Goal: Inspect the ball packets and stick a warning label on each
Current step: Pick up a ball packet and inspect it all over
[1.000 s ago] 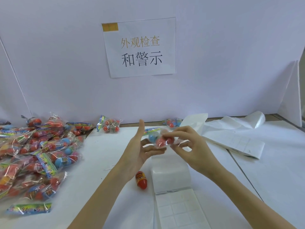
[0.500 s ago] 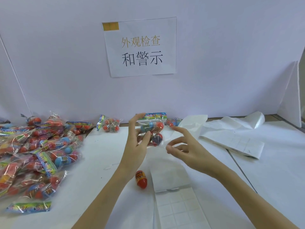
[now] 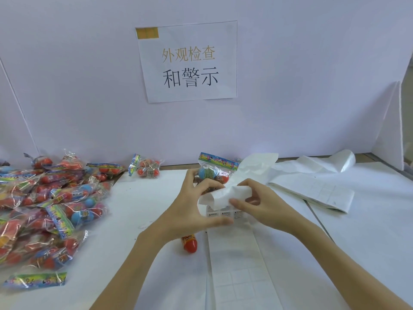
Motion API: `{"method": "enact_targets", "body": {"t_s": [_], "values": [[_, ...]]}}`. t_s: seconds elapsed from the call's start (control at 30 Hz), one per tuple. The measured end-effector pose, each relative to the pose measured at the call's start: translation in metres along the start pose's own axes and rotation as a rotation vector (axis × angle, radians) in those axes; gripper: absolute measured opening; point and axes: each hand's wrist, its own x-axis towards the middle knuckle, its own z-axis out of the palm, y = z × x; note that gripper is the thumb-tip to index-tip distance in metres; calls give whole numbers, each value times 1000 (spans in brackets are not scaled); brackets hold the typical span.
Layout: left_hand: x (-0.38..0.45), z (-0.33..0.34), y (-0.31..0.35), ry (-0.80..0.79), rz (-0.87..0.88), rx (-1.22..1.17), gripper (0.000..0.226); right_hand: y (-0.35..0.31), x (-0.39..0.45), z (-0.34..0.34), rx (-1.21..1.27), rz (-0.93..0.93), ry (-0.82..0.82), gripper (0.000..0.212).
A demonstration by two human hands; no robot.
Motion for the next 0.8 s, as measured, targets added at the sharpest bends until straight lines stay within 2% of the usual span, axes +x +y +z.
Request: {"method": "enact_targets", "body": {"t_s": [0.07, 0.17, 0.3, 0.33, 0.47, 0.53, 0.6, 0.73, 0.8], "values": [[1, 0, -5, -13, 45, 88, 70, 0, 0, 0, 24, 1, 10, 21], [3, 3, -12, 137, 93, 127, 48, -3, -1, 1, 64, 7, -7, 15], [6, 3, -14, 210, 19, 42, 14, -7, -3, 3, -30, 37, 4, 54], [6, 3, -13, 197, -18, 7, 10, -8, -3, 4, -47, 16, 32, 56], [8, 3, -13, 141, -124, -111, 14, -10, -2, 5, -188, -290, 272, 34], [9, 3, -15, 123, -139, -160, 24, -9, -2, 5, -281, -415, 321, 25], [9, 4, -16, 105, -159, -217, 31, -8, -2, 7, -314, -435, 337, 18], [11, 7, -18, 118, -186, -288, 47, -9, -4, 13, -283, -410, 349, 26], [12, 8, -19, 135, -174, -275, 51, -10, -5, 13, -272, -420, 352, 23]]}}
